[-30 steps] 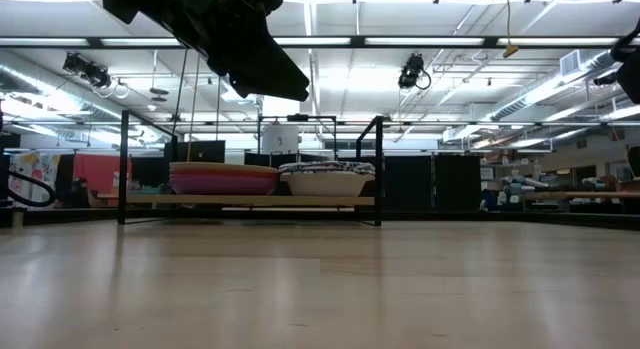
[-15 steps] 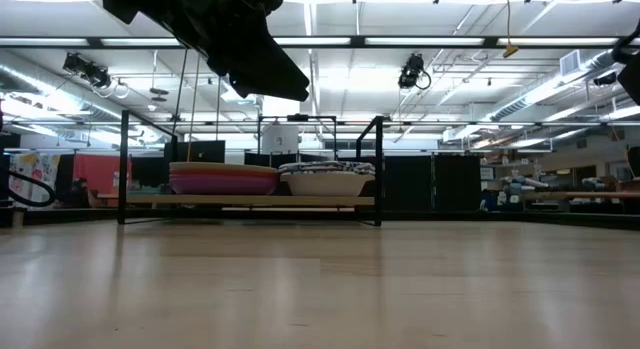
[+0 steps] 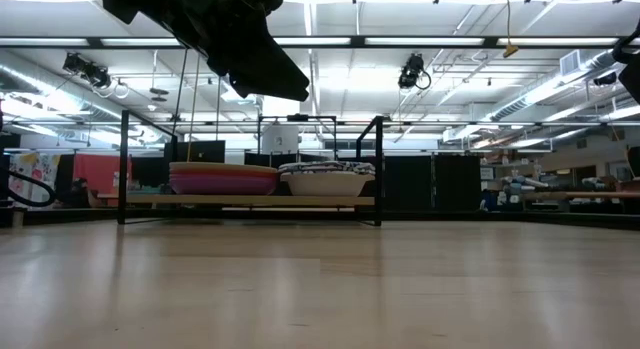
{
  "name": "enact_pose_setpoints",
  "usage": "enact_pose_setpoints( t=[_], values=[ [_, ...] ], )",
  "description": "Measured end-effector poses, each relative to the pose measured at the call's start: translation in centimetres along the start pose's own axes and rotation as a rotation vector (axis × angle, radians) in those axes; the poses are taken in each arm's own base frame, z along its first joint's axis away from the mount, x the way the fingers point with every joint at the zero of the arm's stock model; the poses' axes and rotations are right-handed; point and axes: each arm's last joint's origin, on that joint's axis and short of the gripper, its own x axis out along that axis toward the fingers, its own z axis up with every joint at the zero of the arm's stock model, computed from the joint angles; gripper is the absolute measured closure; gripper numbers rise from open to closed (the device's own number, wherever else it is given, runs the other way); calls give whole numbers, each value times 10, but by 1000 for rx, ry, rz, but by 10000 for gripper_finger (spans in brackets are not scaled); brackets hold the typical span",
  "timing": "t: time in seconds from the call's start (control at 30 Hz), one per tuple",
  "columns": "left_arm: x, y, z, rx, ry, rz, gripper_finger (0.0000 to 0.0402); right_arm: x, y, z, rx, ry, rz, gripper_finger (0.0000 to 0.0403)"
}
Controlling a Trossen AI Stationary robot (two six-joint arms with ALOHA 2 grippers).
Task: Place and stack plates onto a shelf
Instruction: Stack the blue patterned bowl on top of the blue patterned bowl on the shelf
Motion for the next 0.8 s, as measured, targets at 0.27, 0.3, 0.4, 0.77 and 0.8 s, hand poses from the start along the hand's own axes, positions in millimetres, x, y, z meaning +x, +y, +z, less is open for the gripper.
enact_pose_setpoints(
  t=[0.27, 0.3, 0.4, 0.77, 0.8],
  values=[
    [0, 0, 0, 0, 0, 0, 235, 0, 0, 0, 0, -1, 1, 343],
    [0, 0, 0, 0, 0, 0, 235, 0, 0, 0, -1, -1, 1, 350],
    [0, 0, 0, 0, 0, 0, 235, 0, 0, 0, -1, -1, 2, 370],
    [-1, 0, 1, 42, -4, -1, 235, 0, 1, 1, 0, -12, 2, 395],
    [-2, 0, 2, 42, -11, -1, 235, 0, 1, 2, 2, -23, 1, 395]
  ],
)
